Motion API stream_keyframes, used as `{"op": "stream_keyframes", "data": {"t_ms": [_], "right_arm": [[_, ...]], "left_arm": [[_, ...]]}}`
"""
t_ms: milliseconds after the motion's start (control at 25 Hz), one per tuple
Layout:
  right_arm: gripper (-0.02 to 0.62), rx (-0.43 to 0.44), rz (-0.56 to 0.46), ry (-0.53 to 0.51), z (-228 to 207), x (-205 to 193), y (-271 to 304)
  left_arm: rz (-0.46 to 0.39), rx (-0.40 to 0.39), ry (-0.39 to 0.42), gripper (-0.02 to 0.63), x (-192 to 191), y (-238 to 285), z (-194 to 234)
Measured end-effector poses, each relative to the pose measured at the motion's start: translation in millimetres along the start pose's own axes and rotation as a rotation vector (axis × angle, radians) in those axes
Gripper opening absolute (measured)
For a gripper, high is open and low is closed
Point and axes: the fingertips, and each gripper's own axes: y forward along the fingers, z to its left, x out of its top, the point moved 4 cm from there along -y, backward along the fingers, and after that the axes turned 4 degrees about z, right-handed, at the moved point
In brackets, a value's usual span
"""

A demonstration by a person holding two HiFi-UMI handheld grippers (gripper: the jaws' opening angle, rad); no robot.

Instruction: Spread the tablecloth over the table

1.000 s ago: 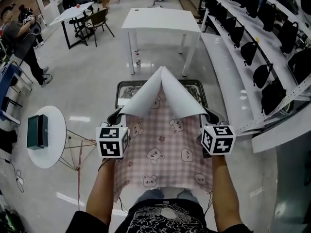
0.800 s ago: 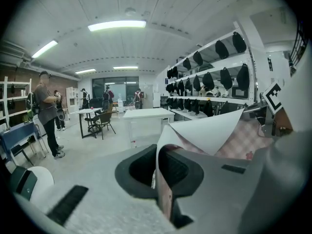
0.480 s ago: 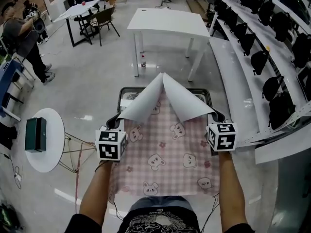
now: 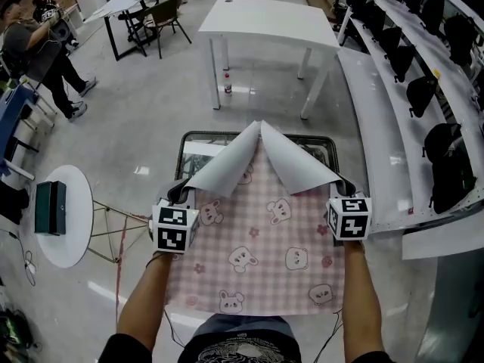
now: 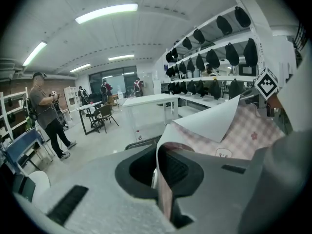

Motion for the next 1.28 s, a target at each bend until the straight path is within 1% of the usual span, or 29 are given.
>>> {"op": "stream_keyframes", "data": {"t_ms": [200, 400, 600, 800, 920, 1120, 1280], "right_arm": [[0.009, -0.029, 0.002, -0.025, -9, -15, 20], [0.008, -0.044, -0.014, -0.114, -1, -29, 23], [0.008, -0.012, -0.008, -0.205, 29, -42, 27], [0.008, 0.014, 0.053, -0.289, 47, -65, 34], [0.011, 0.006, 0.077, -0.305, 53, -80, 41], [0.018, -0.020, 0.109, -0.313, 62, -98, 48], [0.021, -0.037, 0.107, -0.309, 64, -100, 51]], "left_arm": [[0.024, 0.017, 0.042, 0.009, -15, 15, 0], [0.051, -0.017, 0.069, 0.010, -26, 26, -12], [0.088, -0.063, 0.055, 0.017, -44, 40, -31], [0.114, -0.081, 0.019, 0.018, -64, 58, -48], [0.132, -0.087, 0.025, 0.028, -77, 72, -59], [0.162, -0.105, 0.065, 0.062, -97, 85, -76], [0.168, -0.106, 0.080, 0.074, -104, 89, -78]]}}
